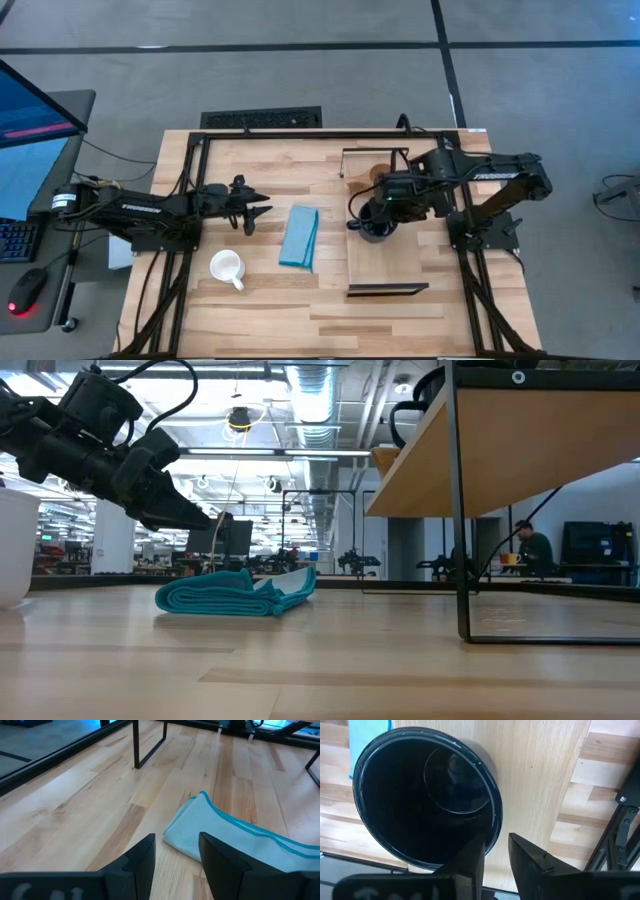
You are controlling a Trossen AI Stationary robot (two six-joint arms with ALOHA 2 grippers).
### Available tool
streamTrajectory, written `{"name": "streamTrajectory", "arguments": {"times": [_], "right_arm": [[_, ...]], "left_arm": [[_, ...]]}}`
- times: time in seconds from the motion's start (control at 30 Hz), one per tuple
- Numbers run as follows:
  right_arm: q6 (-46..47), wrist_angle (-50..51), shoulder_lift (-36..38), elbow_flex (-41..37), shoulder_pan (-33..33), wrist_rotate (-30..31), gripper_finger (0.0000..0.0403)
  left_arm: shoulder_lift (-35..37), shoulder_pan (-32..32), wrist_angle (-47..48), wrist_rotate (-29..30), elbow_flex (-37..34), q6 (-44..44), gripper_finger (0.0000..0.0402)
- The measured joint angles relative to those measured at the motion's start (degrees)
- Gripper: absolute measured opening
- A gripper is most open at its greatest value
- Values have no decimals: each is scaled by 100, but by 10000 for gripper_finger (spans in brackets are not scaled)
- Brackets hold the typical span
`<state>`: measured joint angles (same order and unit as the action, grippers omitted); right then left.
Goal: Stack small to large cups/mugs on shelf
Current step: Put the black mug on the shelf, then put the white mug on the shelf
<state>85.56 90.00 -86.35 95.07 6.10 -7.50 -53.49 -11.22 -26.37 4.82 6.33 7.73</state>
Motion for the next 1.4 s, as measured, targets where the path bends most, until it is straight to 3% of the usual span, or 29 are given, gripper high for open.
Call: {"name": "streamTrajectory", "arguments": {"times": [1.0, 1.2, 1.27, 1.4], "right_arm": [[-477, 5, 179, 21, -134, 132, 109], [-1176, -17, 366, 250, -137, 176, 109], [-1634, -60, 435, 314, -79, 392, 106], [-2514, -9, 601, 312, 158, 1553, 87]], "left_arm": [[0, 0, 48, 0, 0, 5, 142], [0, 0, 58, 0, 2, 6, 142], [2, 0, 89, 0, 2, 4, 142], [0, 0, 87, 15, 2, 5, 142]]}}
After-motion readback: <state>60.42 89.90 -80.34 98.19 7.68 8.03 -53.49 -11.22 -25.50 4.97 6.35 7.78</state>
